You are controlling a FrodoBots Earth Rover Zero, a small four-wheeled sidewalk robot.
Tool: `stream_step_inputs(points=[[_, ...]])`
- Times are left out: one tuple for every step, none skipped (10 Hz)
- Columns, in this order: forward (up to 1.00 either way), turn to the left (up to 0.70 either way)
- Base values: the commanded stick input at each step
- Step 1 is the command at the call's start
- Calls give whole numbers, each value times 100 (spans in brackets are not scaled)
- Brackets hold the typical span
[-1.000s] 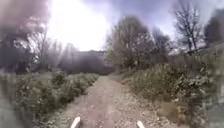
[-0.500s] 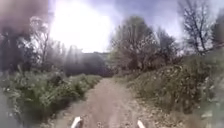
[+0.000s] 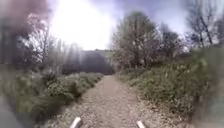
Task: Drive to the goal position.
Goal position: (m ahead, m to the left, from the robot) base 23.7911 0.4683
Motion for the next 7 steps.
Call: stream_step_inputs(points=[[70, 0], [70, 0], [70, 0], [70, 0], [70, -16], [70, -35], [70, -35]])
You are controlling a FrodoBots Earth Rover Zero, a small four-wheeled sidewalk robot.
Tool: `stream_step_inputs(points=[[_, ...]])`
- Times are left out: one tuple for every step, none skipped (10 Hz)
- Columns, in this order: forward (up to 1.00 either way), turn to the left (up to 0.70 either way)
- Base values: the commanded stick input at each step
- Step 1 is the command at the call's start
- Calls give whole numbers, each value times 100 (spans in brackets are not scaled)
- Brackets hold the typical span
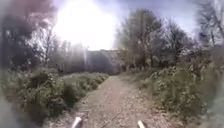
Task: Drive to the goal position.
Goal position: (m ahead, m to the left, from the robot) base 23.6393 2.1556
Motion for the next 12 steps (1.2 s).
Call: stream_step_inputs(points=[[70, -33], [70, 0], [70, 0], [70, 0], [70, 0], [70, 0], [70, 0], [70, 0], [70, 0], [70, 0], [70, 0], [70, 0]])
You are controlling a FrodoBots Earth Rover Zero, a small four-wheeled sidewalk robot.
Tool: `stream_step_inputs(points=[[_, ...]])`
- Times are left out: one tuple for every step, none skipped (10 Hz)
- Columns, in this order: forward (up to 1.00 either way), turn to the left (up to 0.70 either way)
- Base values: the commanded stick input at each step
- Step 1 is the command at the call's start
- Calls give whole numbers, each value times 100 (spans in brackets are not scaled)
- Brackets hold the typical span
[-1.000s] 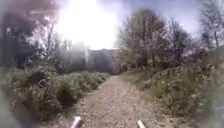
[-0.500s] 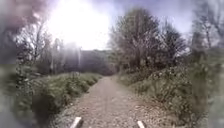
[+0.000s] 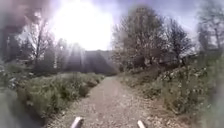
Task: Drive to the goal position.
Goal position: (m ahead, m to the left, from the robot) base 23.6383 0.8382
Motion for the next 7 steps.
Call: stream_step_inputs(points=[[70, 0], [70, 0], [70, 0], [70, 0], [70, 0], [70, 0], [70, 0]])
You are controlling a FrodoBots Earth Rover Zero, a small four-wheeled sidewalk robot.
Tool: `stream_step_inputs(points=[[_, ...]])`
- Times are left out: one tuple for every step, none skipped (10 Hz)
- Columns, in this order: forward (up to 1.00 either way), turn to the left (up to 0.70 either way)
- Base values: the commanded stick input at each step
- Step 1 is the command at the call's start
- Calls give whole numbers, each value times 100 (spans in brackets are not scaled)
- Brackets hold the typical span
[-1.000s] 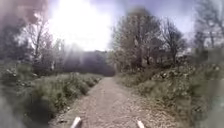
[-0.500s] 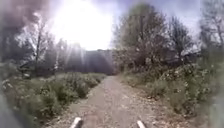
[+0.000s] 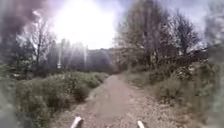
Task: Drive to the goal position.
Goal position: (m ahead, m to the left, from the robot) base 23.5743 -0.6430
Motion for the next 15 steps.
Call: stream_step_inputs(points=[[70, 0], [70, 0], [70, 0], [70, 0], [70, 0], [70, 0], [70, 0], [70, 0], [70, 0], [70, -7], [70, -22], [70, -35], [70, -35], [70, -35], [70, 0]])
